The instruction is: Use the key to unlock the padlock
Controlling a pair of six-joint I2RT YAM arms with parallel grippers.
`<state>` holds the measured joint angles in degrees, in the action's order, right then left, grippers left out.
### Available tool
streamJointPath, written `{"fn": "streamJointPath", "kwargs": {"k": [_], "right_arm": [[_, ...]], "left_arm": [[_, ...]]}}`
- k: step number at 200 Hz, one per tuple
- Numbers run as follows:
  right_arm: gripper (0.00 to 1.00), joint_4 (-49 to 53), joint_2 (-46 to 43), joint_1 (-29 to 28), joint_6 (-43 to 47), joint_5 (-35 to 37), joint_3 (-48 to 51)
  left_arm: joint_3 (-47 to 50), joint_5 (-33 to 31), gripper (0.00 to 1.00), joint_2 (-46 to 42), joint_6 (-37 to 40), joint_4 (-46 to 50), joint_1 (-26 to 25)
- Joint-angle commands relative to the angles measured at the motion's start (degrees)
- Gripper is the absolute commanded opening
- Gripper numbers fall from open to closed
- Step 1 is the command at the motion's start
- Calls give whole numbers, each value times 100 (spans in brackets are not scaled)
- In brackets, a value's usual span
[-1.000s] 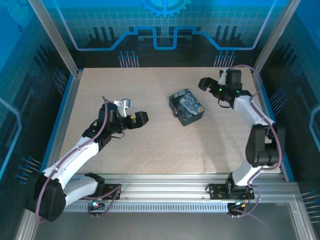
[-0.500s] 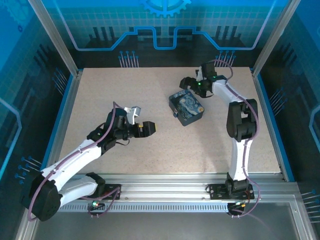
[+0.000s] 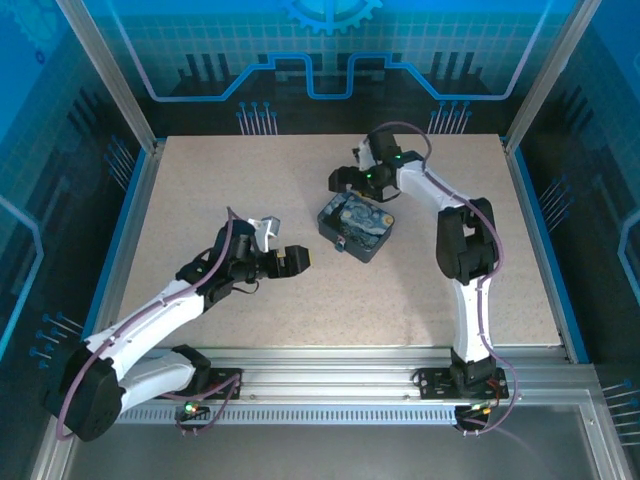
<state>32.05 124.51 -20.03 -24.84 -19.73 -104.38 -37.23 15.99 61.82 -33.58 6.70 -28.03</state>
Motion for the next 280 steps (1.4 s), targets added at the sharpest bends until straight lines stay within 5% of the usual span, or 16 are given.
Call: {"fn": "streamJointPath", "kwargs": {"k": [1, 61, 125, 187, 237, 280], "right_arm": [[94, 413, -122, -276, 385, -261, -58], [99, 428, -945, -292, 462, 480, 249], [100, -199, -2930, 22, -229, 1315, 2220], [100, -664, -4490, 209, -864, 1351, 4499], [99, -1125, -4735, 338, -1152, 1145, 5366], [89, -1486, -4284, 455, -1251, 699, 5428]], "left_arm": [[-236, -311, 94, 156, 8, 134, -18], [-730, -502, 94, 518, 127, 402, 98], [-1322, -341, 94, 1295, 239, 457, 324], [-2685, -48, 94, 3114, 510, 339, 504], [-3783, 622, 85, 4481, 420, 477, 532], [-3360, 893, 83, 4347, 75, 29, 383]]}}
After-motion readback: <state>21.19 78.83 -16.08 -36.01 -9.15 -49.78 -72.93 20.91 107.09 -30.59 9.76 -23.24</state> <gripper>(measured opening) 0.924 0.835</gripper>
